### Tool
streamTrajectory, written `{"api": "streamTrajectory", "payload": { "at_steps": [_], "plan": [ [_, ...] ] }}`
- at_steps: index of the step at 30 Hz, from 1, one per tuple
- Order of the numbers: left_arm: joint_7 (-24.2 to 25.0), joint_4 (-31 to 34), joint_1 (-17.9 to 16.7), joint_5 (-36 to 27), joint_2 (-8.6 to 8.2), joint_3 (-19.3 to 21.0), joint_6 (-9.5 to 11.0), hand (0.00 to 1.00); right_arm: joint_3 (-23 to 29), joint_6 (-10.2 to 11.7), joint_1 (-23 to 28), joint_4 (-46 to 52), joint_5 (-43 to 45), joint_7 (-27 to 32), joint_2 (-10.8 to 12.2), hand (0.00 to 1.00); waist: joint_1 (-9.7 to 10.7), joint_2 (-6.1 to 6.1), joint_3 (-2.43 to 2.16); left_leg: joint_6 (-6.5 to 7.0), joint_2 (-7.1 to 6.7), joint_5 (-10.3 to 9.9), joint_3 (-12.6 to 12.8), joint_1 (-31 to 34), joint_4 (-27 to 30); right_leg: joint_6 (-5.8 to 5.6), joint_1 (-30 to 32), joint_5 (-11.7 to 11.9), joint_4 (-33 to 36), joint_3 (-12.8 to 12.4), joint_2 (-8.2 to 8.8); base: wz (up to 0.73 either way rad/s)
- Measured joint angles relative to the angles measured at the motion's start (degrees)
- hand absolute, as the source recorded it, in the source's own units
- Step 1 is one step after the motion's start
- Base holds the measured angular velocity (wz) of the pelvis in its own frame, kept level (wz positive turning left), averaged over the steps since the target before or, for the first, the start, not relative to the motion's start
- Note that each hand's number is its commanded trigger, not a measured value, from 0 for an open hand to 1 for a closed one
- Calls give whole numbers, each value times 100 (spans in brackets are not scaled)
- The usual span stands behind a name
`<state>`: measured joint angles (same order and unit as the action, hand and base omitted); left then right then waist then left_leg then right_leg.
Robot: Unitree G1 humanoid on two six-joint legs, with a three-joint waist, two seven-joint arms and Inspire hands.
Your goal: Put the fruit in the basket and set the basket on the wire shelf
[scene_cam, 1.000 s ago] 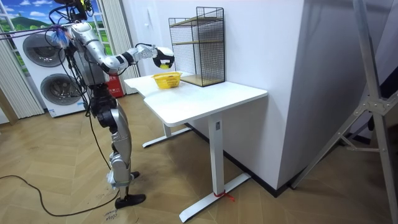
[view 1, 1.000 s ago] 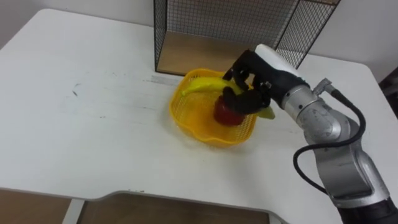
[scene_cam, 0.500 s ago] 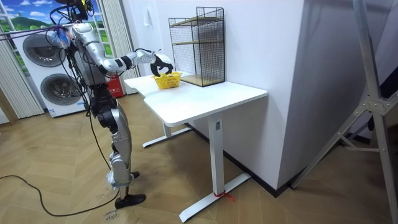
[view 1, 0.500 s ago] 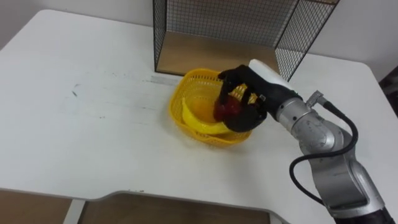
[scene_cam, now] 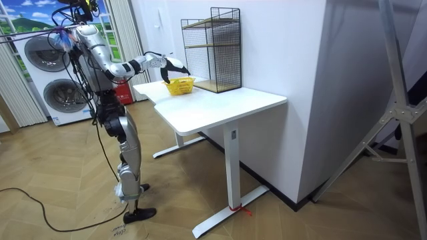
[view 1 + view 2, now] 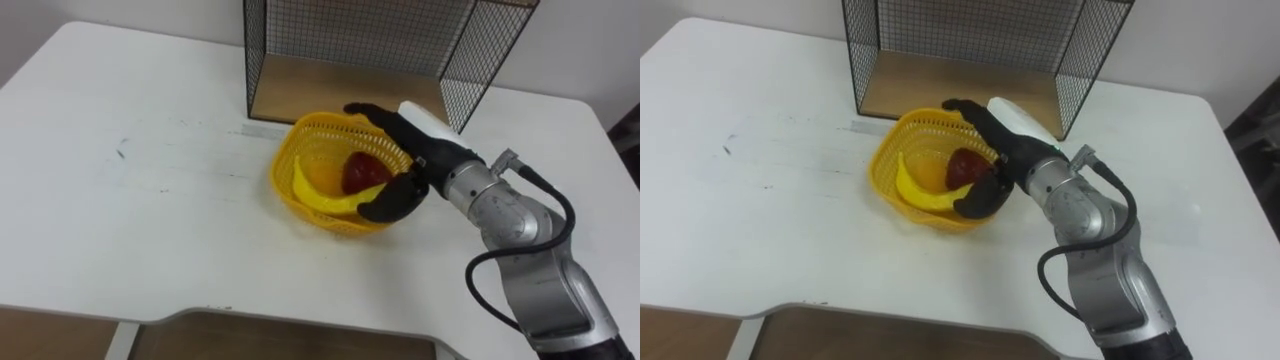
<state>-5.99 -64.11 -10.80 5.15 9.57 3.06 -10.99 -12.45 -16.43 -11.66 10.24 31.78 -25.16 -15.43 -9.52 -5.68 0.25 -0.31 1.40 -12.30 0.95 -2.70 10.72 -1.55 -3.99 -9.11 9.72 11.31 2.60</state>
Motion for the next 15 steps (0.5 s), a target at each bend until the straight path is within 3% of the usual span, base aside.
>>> {"api": "streamTrajectory", "payload": {
  "at_steps": [8, 15],
  "plan": [
    [-12, 48, -46, -28, 2, 0, -4, 0, 18, -30, 5, 0, -232, 60, -2, 0, 69, 4, 3, 0, -3, 0, -44, 12, 8, 0, -20, 0, 0, 17, -1, 3],
    [-226, 60, -151, -121, -68, 47, 91, 0, 437, 75, 316, -35, -774, 686, 86, 0, 158, 157, 55, 2, -13, -3, -106, 1, 47, 0, -85, 0, -2, 54, 18, 8]
  ]
}}
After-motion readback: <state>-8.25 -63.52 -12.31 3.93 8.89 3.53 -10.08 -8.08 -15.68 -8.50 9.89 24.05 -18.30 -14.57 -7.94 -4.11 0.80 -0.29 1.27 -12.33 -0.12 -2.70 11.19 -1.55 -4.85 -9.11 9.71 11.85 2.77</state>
